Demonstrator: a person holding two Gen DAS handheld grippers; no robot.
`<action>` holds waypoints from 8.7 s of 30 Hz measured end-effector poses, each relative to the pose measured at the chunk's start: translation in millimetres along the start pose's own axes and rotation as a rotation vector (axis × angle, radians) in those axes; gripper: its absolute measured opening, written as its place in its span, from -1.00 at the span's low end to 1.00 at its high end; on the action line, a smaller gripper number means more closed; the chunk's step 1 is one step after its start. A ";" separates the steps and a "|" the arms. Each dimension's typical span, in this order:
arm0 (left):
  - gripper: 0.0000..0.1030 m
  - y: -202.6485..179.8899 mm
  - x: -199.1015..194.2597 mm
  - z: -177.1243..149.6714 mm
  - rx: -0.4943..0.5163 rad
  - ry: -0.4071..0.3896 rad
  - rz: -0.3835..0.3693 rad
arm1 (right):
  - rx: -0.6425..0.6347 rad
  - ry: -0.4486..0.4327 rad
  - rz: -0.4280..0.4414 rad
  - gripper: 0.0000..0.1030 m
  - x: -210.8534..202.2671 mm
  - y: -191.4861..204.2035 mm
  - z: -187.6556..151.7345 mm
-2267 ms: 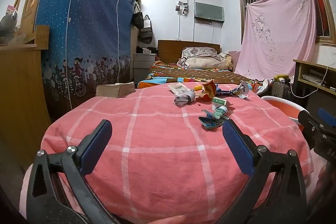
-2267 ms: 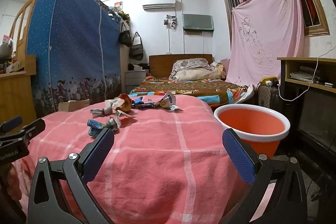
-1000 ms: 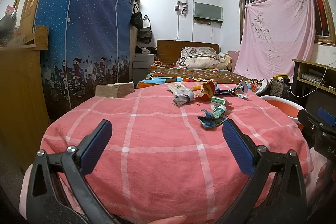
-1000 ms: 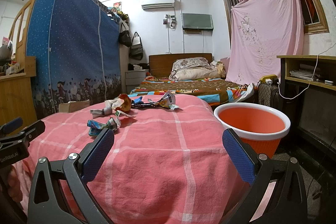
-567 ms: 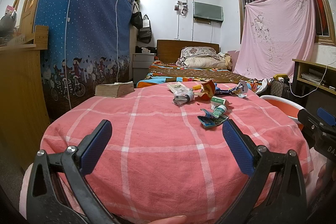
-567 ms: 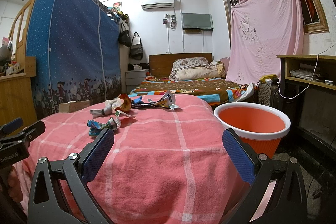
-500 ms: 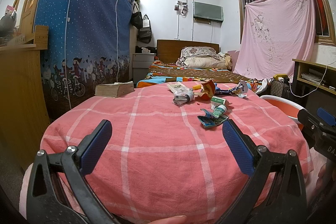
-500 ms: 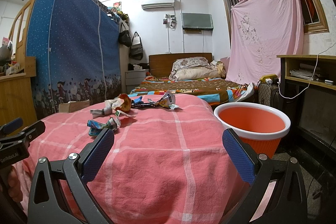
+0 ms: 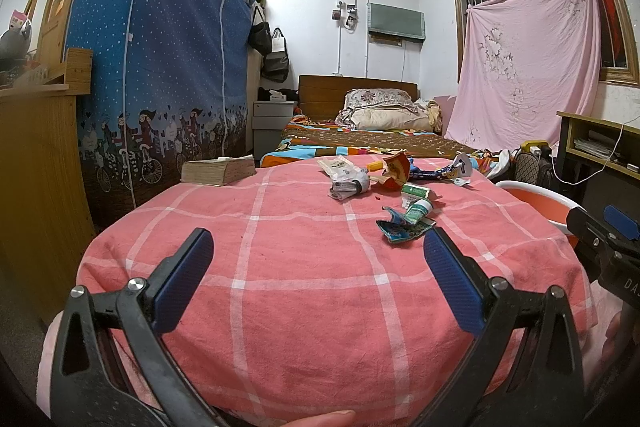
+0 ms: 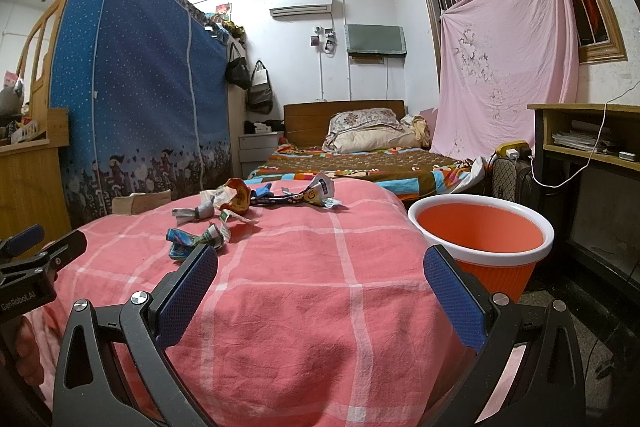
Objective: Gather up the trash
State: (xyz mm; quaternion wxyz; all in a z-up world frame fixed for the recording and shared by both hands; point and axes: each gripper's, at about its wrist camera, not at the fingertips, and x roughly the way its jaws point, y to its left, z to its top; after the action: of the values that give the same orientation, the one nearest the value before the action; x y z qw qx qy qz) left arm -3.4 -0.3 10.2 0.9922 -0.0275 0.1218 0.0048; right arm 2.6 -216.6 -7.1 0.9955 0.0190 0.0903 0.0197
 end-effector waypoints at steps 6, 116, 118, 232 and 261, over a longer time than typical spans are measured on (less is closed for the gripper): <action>0.76 0.1 0.7 -1.0 0.000 0.000 0.001 | 0.001 0.000 0.001 1.00 -1.4 -1.3 0.3; -1.00 -149.8 188.8 130.7 0.142 0.075 -0.503 | 0.067 -0.100 0.191 -0.63 163.7 -77.2 127.8; -1.00 -173.4 193.3 131.7 0.166 0.075 -0.557 | 0.089 -0.107 0.128 -0.63 161.8 -99.6 128.2; -0.76 -76.1 242.0 55.8 0.000 0.531 -0.333 | -0.058 0.471 0.290 -0.32 259.7 -6.5 65.1; -0.76 -141.6 175.7 137.7 0.028 0.014 -0.397 | 0.027 -0.212 0.007 -0.33 141.1 -78.6 123.2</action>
State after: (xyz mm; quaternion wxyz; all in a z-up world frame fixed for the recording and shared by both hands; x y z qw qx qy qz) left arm 202.6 -133.5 108.7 0.9731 -0.0370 0.1208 -0.1926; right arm 166.3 -293.3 85.5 0.9991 0.0349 -0.0154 0.0197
